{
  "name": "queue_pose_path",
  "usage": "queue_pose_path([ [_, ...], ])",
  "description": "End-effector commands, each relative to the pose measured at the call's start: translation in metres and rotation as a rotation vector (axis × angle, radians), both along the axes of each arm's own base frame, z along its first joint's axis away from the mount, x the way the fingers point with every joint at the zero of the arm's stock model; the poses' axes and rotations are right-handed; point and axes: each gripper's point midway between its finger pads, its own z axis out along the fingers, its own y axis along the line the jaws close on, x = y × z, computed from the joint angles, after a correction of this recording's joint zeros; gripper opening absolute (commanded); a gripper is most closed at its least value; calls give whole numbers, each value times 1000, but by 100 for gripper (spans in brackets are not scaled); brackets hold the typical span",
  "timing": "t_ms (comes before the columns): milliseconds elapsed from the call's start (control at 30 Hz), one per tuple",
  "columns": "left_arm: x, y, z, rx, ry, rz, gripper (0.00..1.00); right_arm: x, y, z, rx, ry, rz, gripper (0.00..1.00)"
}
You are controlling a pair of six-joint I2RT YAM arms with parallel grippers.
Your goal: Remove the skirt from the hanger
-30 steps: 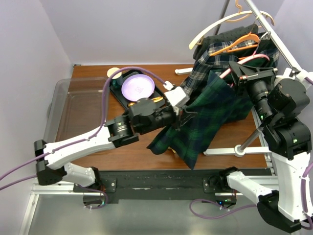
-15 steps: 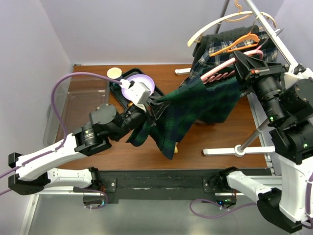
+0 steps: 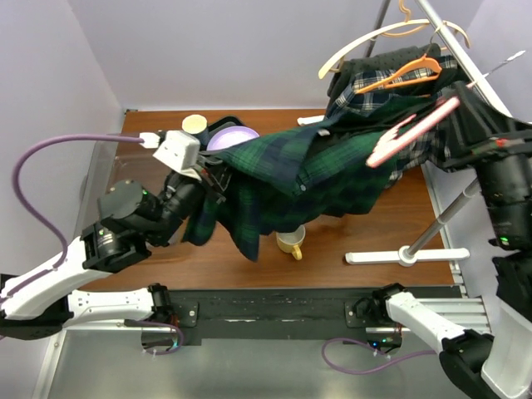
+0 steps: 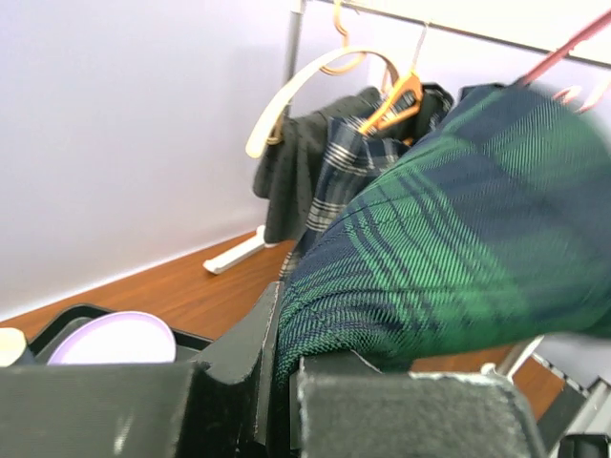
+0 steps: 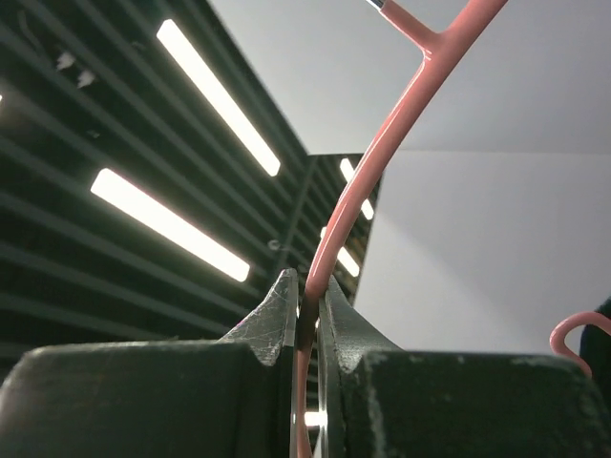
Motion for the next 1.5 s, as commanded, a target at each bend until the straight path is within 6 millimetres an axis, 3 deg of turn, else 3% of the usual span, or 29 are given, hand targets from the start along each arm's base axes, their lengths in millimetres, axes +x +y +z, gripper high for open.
queue_pose_path([
  [0, 0, 53, 48, -135, -64, 132, 0, -23, -21, 44, 57, -167, -82, 0],
  [167, 3, 79, 69, -163, -91, 224, 0, -17, -8, 40, 67, -170, -7, 0],
  [267, 10, 92, 67, -138, -92, 322, 0, -14, 0, 42, 91, -180, 52, 0],
  [333, 14, 89, 55, -121, -81, 335, 0, -15, 2, 48, 103, -201, 68, 0],
  [467, 13, 55, 41, -113, -79, 226, 0, -16, 11, 57, 105, -215, 124, 0],
  [600, 23, 19, 40, -66, -71, 197, 0, -8, 20, 53, 157, -181, 203, 0],
  [700, 34, 16, 41, -40, -75, 265, 0, -4, 25, 45, 181, -147, 252, 0],
  [767, 39, 27, 42, -25, -82, 341, 0, -10, 24, 46, 200, -154, 271, 0],
  [900, 40, 71, 42, -40, -73, 506, 0, -14, 25, 56, 218, -168, 299, 0],
  [1100, 19, 128, 75, -177, -92, 534, 0, -22, 25, 65, 218, -192, 312, 0],
  [1167, 14, 137, 86, -192, -104, 524, 0, -25, 24, 67, 210, -205, 308, 0],
  [1200, 9, 145, 102, -226, -119, 510, 0, -25, 25, 65, 194, -209, 300, 0],
  [1267, 7, 146, 113, -216, -134, 491, 0, -22, 27, 61, 169, -206, 290, 0],
  [1300, 2, 153, 129, -248, -154, 476, 0, -20, 29, 56, 133, -209, 274, 0],
  [1467, -1, 165, 161, -214, -218, 519, 0, -13, 31, 31, -42, -203, 161, 0],
])
